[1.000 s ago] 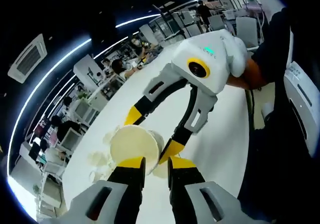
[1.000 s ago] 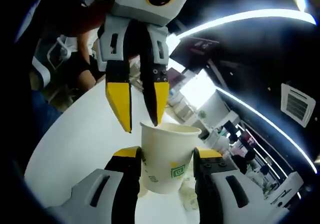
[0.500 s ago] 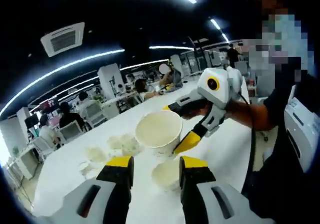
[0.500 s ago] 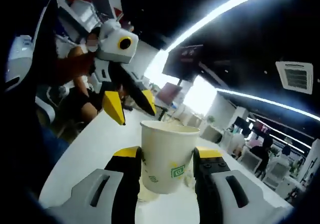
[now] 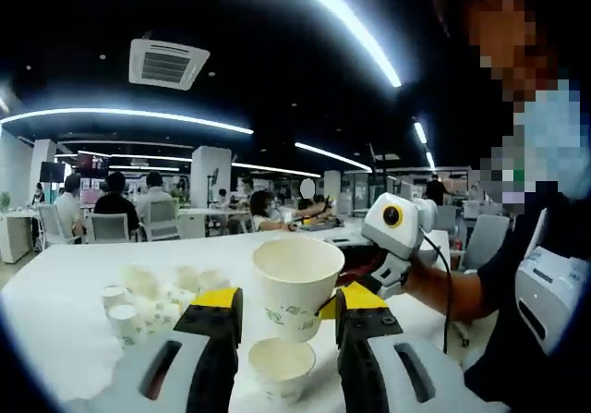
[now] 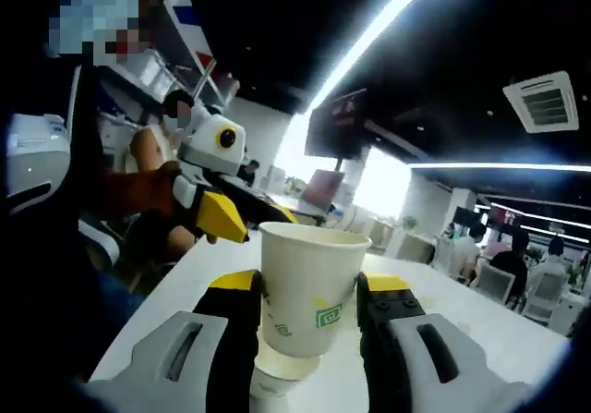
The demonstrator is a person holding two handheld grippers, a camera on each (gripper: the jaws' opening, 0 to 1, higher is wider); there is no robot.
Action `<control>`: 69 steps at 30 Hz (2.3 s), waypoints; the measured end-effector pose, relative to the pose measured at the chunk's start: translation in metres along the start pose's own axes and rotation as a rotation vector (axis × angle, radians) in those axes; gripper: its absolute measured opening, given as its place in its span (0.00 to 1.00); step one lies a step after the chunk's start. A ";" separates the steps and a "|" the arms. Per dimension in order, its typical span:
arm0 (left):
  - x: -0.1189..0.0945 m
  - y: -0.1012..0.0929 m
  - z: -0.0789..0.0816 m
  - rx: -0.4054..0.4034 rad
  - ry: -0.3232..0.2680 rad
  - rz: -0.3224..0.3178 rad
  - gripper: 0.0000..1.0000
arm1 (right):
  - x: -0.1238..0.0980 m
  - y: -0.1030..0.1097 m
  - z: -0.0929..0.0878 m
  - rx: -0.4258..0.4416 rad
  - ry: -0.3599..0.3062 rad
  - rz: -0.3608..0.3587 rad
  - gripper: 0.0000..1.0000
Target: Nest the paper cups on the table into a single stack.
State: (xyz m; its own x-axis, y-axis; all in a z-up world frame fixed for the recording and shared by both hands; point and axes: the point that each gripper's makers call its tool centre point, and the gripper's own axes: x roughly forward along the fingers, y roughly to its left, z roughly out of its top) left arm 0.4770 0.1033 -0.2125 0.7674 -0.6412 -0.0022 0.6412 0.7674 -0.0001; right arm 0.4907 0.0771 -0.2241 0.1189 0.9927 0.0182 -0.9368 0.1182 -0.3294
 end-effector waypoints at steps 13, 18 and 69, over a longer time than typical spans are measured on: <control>0.011 0.000 -0.003 -0.027 -0.032 0.007 0.42 | 0.003 0.003 -0.007 0.055 -0.046 0.043 0.43; 0.012 -0.002 -0.007 -0.024 -0.034 0.005 0.41 | 0.003 0.004 -0.012 0.073 -0.054 0.048 0.43; 0.015 0.007 -0.070 0.006 0.085 0.033 0.37 | 0.007 0.018 -0.076 0.107 0.077 0.090 0.46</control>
State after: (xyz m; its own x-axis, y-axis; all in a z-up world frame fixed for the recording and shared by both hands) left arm 0.4931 0.0992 -0.2826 0.7855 -0.6127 -0.0871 0.6155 0.7881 0.0072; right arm 0.5000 0.0848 -0.3011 0.0539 0.9952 -0.0812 -0.9740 0.0345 -0.2241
